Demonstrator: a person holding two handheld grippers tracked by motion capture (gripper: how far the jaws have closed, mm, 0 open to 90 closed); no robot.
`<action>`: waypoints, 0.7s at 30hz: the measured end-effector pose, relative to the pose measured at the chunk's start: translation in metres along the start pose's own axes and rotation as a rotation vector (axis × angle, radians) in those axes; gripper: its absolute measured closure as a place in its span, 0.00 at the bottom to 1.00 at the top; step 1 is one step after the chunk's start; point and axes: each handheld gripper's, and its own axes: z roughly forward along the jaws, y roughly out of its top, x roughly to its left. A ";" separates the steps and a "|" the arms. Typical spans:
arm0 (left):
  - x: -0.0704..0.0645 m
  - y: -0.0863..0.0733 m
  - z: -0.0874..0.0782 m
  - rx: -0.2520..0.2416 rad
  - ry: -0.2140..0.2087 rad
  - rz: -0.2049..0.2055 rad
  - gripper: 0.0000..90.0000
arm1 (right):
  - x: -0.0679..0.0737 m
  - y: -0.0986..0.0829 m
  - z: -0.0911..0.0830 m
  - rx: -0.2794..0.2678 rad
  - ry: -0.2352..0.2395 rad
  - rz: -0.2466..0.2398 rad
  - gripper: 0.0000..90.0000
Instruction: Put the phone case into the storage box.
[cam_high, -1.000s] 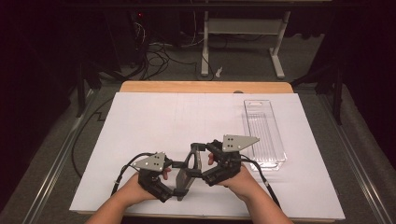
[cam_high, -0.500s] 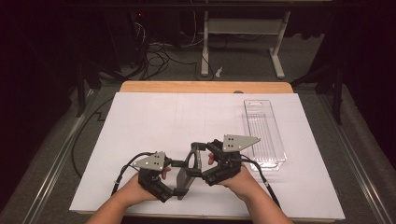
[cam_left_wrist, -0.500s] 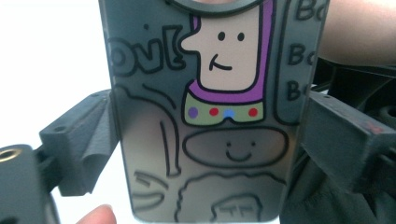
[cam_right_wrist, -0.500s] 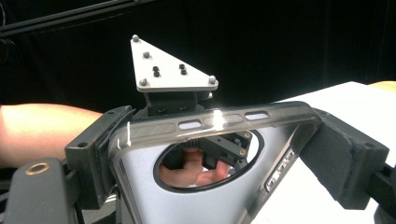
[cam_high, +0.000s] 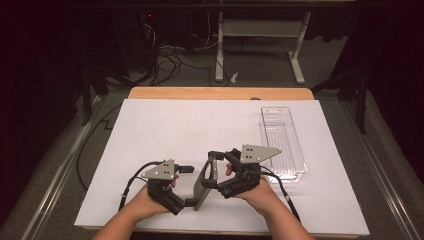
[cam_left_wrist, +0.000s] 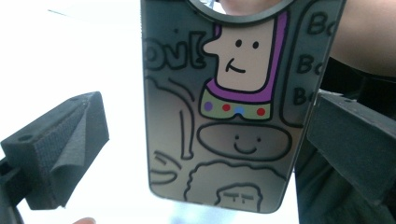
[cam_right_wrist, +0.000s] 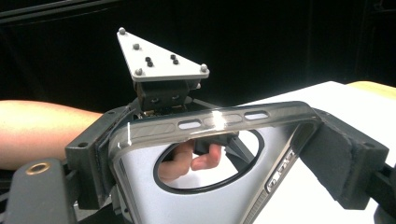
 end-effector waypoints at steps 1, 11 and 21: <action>0.000 0.000 -0.001 -0.006 0.009 -0.001 0.00 | 0.000 0.000 -0.001 -0.002 -0.008 -0.001 0.17; 0.003 0.000 -0.008 -0.031 0.096 -0.016 0.00 | 0.002 0.004 -0.009 -0.008 -0.077 -0.023 0.17; 0.009 -0.002 -0.015 -0.032 0.172 -0.054 0.00 | 0.003 0.006 -0.016 -0.007 -0.130 -0.049 0.17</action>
